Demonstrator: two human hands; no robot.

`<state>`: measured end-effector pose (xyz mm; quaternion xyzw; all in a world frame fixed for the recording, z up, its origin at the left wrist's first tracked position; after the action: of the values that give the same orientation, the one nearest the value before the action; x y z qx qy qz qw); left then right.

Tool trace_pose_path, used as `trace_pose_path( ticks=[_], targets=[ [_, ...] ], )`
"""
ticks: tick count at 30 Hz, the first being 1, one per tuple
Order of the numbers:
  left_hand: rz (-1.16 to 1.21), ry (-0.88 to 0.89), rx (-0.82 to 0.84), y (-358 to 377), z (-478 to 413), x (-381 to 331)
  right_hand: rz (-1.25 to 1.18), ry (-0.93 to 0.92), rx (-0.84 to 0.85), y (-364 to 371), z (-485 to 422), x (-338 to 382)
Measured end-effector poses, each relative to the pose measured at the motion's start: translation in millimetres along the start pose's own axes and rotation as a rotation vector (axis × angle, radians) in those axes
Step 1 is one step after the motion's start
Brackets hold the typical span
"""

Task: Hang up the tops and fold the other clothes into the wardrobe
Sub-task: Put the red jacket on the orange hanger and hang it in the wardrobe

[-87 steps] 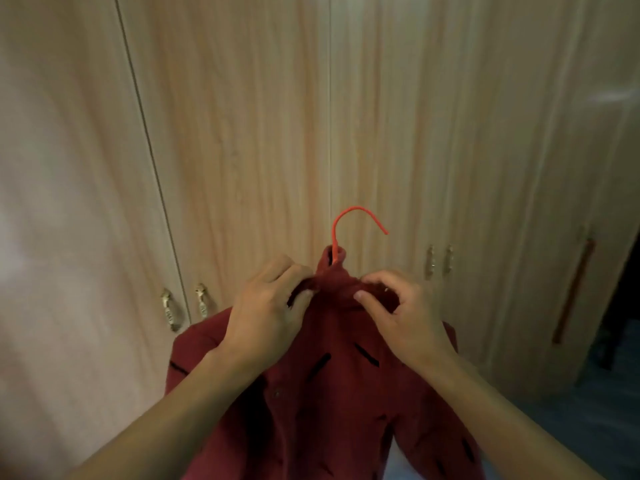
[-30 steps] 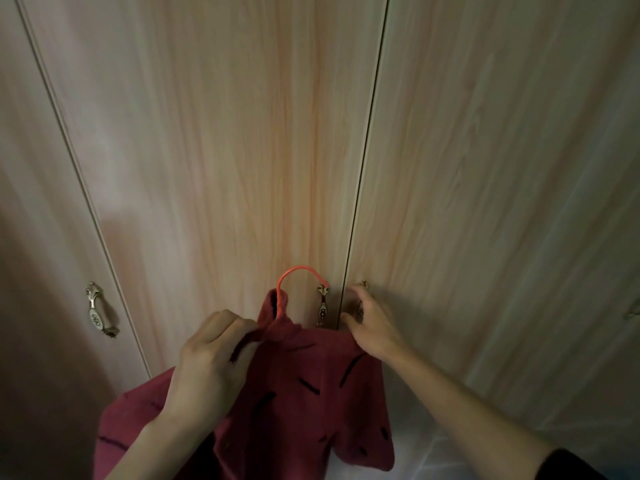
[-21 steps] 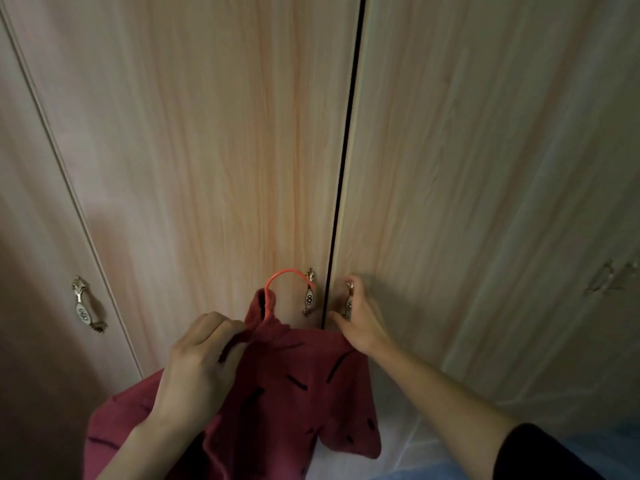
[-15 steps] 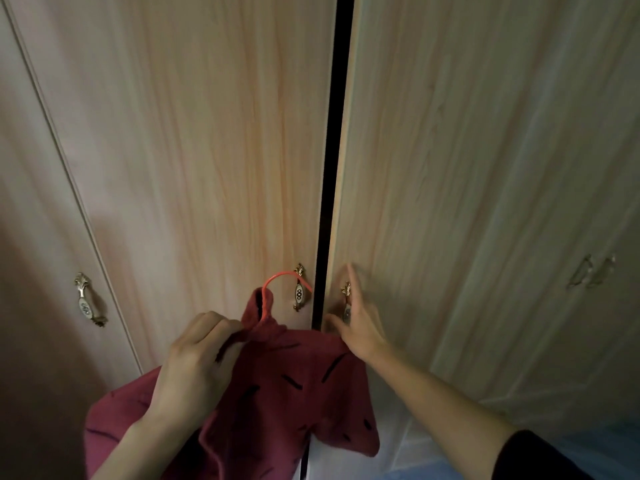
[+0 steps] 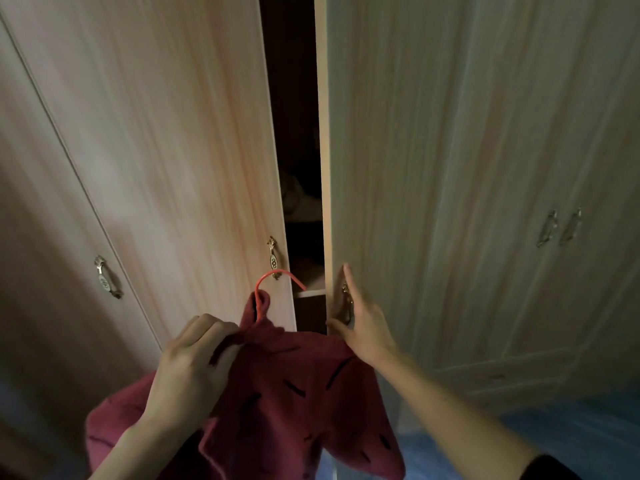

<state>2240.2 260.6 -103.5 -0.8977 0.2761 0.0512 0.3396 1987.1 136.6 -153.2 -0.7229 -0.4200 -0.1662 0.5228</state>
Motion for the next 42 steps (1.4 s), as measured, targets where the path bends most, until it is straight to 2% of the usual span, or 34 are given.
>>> trace_pose_path(
  ticks=[3, 7, 14, 17, 19, 22, 26, 29, 37, 42],
  targets=[
    [0.009, -0.003, 0.017, 4, 10, -20, 0.017, 0.018, -0.023, -19, 27, -7],
    [0.055, 0.006, 0.032, 14, 14, -38, -0.043, 0.122, -0.202, -47, 57, -19],
    [0.138, 0.046, 0.04, 31, -4, -52, 0.221, 0.298, -0.402, -89, 91, -30],
    [0.17, 0.085, 0.038, 37, -14, -55, 0.2, 0.311, -0.482, -105, 103, -29],
    [0.2, 0.112, 0.044, 41, -18, -59, 0.243, 0.243, -0.514, -113, 109, -25],
    [0.249, 0.136, 0.059, 49, -22, -65, 0.462, 0.147, -0.495, -124, 118, -19],
    [0.294, 0.175, 0.072, 60, -29, -69, 0.706, 0.217, -0.444, -136, 125, -20],
    [0.304, 0.213, 0.058, 65, -34, -69, 0.8, 0.268, -0.401, -145, 126, -21],
    [0.303, 0.256, 0.038, 66, -50, -77, 0.783, 0.468, -0.373, -182, 124, -27],
    [0.304, 0.257, 0.009, 68, -54, -84, 0.689, 0.41, -0.382, -189, 124, -24]
  ],
)
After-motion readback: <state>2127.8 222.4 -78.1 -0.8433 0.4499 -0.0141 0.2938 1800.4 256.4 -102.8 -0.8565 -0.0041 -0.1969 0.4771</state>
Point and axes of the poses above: each hand's wrist, its own z-axis away from the middle knuckle, its own y-axis out of the palm, x = y × z, the point moved 1 cm from there along -z, towards the middle knuckle
